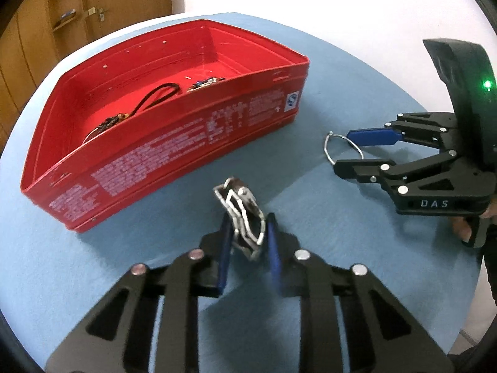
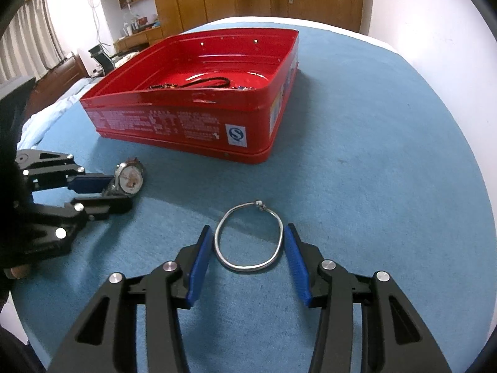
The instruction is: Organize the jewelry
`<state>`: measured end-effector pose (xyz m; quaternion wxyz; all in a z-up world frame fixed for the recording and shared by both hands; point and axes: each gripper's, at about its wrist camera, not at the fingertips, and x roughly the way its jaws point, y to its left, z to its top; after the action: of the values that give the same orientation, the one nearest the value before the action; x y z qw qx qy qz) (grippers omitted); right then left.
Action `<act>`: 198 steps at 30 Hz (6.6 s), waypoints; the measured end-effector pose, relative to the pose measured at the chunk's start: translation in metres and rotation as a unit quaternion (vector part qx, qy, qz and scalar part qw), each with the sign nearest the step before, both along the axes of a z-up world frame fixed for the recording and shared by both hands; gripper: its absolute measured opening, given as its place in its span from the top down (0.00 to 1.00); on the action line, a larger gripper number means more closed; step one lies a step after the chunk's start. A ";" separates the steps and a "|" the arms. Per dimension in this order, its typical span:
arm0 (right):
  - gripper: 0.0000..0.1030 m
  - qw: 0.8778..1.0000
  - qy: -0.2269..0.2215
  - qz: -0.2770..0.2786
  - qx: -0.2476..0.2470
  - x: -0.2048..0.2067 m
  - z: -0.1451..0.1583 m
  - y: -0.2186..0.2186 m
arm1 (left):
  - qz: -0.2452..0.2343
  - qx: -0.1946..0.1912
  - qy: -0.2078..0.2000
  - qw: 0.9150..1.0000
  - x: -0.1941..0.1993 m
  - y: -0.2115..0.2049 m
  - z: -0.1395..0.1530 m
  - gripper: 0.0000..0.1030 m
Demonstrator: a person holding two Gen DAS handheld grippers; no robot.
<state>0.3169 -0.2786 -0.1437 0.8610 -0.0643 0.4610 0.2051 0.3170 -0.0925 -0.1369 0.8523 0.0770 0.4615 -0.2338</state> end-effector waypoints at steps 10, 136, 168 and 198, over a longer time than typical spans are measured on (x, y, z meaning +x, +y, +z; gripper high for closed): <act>0.54 1.000 0.003 -0.009 0.006 -0.002 0.002 -0.002 | 0.015 -0.002 -0.011 1.000 -0.010 0.016 0.008 0.82; 0.04 0.993 -0.072 -0.092 0.003 -0.049 0.122 0.054 | 0.187 0.022 -0.114 0.975 -0.094 0.114 0.144 0.03; 0.04 0.998 -0.022 -0.061 -0.022 0.056 0.113 0.081 | 0.177 0.028 -0.082 0.980 0.026 0.096 0.140 0.03; 0.04 0.997 -0.022 -0.061 -0.030 0.059 0.112 0.079 | 0.179 0.032 -0.073 0.981 0.034 0.100 0.131 0.03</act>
<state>0.3758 -0.1992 -0.0319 0.8795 -0.0665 0.4509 0.1366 0.3513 0.0074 -0.0058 0.9088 0.0371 0.4119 -0.0560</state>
